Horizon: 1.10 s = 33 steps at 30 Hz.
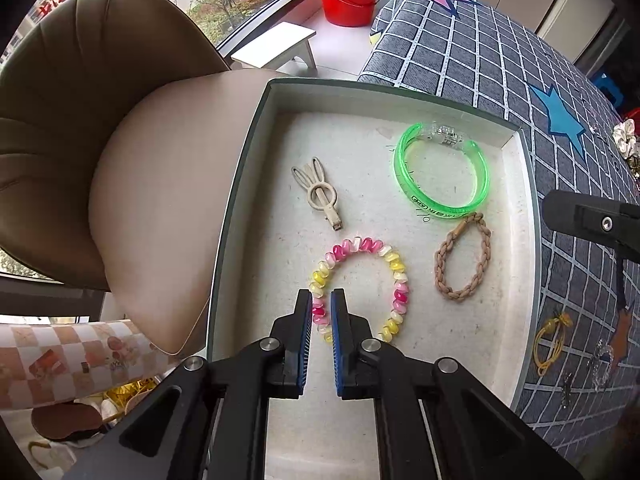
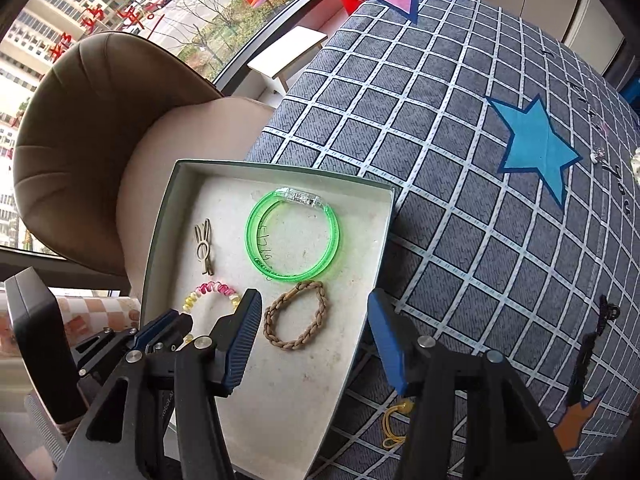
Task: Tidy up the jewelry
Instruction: 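Release the beaded bracelet with the left tool while the right tool releases the braided one in the tray, then move the left tool to the yellow cord hair tie while the right tool moves to the black hair clip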
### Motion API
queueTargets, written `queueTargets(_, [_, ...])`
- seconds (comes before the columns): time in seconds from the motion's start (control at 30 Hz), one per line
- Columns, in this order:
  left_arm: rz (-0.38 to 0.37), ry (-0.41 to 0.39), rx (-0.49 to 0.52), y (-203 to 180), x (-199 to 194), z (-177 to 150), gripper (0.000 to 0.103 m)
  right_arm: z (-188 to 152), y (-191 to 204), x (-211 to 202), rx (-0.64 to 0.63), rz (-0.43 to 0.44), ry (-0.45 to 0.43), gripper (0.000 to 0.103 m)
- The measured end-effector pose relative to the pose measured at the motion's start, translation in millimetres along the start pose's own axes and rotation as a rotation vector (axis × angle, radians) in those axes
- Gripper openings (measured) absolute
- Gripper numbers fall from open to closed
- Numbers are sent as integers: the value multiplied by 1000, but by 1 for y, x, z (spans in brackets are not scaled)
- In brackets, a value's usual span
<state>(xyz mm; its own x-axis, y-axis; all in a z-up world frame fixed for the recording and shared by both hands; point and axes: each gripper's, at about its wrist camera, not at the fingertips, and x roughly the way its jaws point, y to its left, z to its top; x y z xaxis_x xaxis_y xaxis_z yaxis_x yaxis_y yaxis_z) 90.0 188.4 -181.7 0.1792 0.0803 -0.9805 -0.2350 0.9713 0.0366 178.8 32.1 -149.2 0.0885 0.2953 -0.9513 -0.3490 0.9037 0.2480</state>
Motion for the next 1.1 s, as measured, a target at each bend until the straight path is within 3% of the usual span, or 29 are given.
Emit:
queueTargets(0.1, [4,3,3,2,-1,-4,18,-11,-11,-7,19,-4,2,59])
queueTargets(0.13, [7,10,0,3,-1,-4,56,-17,-16,-9,29,-6,4,60])
queueTargets(0.17, [8,21,-10,3,-1,-5,103,-25,-20,-10,40,-9,5,60])
queueTargets(0.37, [29,-16,8,-2,-14,-7,103,-60,-54,-23,130,-29,11,60])
queueTargets(0.4, [38,-22,28,-6,-17,-8,103,-66,-60,-26,146,-30,12,64])
queueTargets(0.43, [44,-28,47,-11,-21,-7,103,-72,-67,-29,164,-31,11,77])
queueTargets(0.5, [45,-36,76,-21,-26,-8,103,-86,-80,-37,201,-24,3,83])
queueTargets(0.77, [-33,-35,220,-78,-43,-6,103,-136,-135,-62,348,-66,9,83])
queueTargets(1.1, [-100,-27,452,-166,-52,-27,103,-186,-197,-78,504,-113,16,83])
